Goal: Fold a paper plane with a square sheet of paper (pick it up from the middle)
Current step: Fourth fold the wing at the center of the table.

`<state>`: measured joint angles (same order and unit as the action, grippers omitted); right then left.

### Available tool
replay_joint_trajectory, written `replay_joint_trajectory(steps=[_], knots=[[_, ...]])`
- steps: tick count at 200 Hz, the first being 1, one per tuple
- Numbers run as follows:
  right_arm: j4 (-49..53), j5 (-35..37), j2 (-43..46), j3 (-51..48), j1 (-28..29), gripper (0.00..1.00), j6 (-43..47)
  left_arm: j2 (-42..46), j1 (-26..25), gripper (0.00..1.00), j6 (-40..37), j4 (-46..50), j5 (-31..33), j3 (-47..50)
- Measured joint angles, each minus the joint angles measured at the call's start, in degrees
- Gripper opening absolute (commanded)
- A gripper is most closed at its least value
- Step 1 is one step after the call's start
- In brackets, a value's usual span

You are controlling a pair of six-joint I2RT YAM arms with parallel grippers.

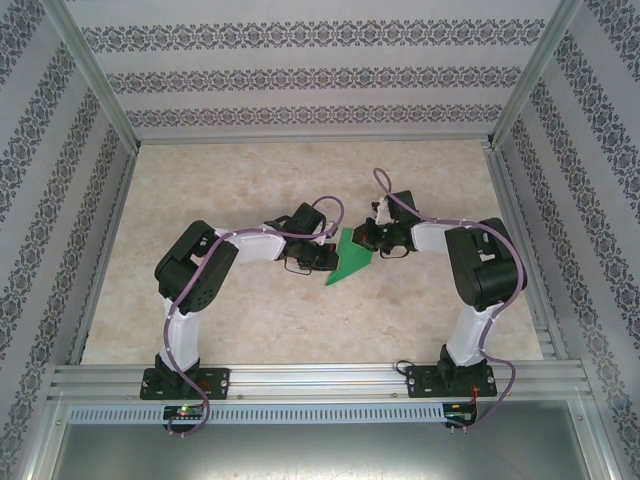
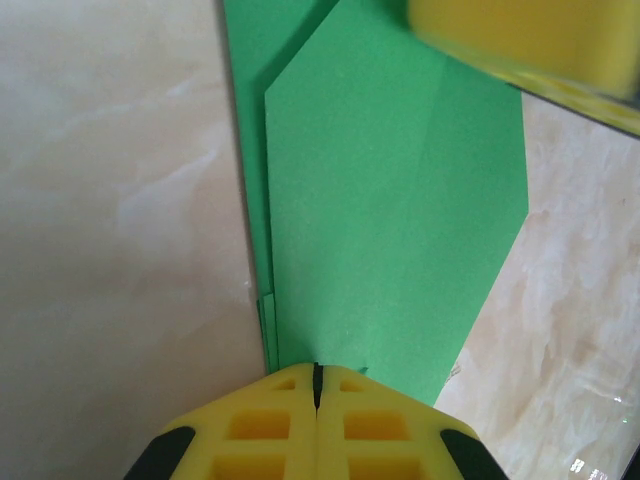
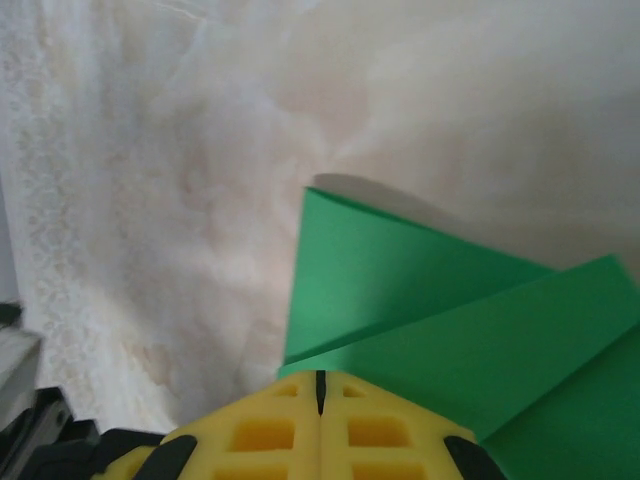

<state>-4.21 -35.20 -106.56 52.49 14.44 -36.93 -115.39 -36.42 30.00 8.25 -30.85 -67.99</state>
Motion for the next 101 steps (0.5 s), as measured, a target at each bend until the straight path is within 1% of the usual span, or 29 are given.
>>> replay_joint_trajectory(steps=[31, 69, 101], knots=[[-0.4, -0.7, -2.2, 0.4, -1.4, 0.0, -0.4, 0.1, 0.0, 0.0, 0.0, -0.2, 0.1, 0.3], [1.9, -3.0, -4.6, 3.7, -3.2, 0.0, -0.4, 0.2, 0.0, 0.0, 0.1, -0.6, 0.2, 0.5], [2.5, -0.5, -6.4, 7.2, -6.3, 0.0, -0.4, 0.4, -0.2, 0.0, 0.0, -0.9, 0.7, 0.7]])
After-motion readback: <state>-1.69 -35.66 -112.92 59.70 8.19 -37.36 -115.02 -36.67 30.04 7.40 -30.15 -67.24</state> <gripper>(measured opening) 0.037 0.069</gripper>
